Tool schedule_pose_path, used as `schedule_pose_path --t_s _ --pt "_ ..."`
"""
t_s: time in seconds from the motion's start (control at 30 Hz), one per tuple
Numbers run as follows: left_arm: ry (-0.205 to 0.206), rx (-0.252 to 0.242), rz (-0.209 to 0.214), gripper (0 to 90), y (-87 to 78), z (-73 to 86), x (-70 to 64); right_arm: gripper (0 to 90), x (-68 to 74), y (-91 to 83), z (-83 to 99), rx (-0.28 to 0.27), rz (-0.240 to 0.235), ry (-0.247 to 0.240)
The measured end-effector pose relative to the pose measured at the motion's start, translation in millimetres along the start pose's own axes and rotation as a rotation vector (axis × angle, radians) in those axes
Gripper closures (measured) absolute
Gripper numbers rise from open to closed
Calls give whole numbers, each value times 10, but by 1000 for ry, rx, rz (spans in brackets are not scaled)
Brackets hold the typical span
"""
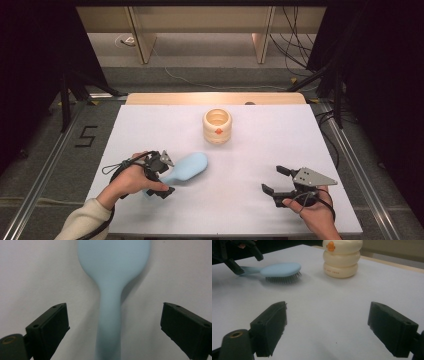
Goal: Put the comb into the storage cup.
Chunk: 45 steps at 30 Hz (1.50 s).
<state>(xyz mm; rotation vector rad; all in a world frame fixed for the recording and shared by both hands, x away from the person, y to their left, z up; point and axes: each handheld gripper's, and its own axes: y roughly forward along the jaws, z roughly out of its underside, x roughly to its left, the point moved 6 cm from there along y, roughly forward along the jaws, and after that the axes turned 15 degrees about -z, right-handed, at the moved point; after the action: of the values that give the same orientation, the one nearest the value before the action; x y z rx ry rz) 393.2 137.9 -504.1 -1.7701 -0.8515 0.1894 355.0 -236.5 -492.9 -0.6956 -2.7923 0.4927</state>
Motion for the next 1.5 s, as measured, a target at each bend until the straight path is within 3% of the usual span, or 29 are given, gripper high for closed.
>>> schedule_pose_path --t_s 0.23,0.33,0.43,0.9,1.23,1.5 --pt "10 12 -3 106 22 -17 30 166 1 0 0 -1 0 1" --pt "-16 12 -2 139 43 -29 38 166 2 2 0 0 -1 -1" --pt "-14 19 0 147 59 -31 31 166 1 1 0 0 0 0" --pt "35 90 27 195 141 -111 5 166 -1 -3 -1 -2 2 1" --pt "69 148 43 246 195 -75 -6 165 -2 4 2 0 1 0" --pt "59 160 48 269 193 -90 9 166 4 -4 0 2 2 0"
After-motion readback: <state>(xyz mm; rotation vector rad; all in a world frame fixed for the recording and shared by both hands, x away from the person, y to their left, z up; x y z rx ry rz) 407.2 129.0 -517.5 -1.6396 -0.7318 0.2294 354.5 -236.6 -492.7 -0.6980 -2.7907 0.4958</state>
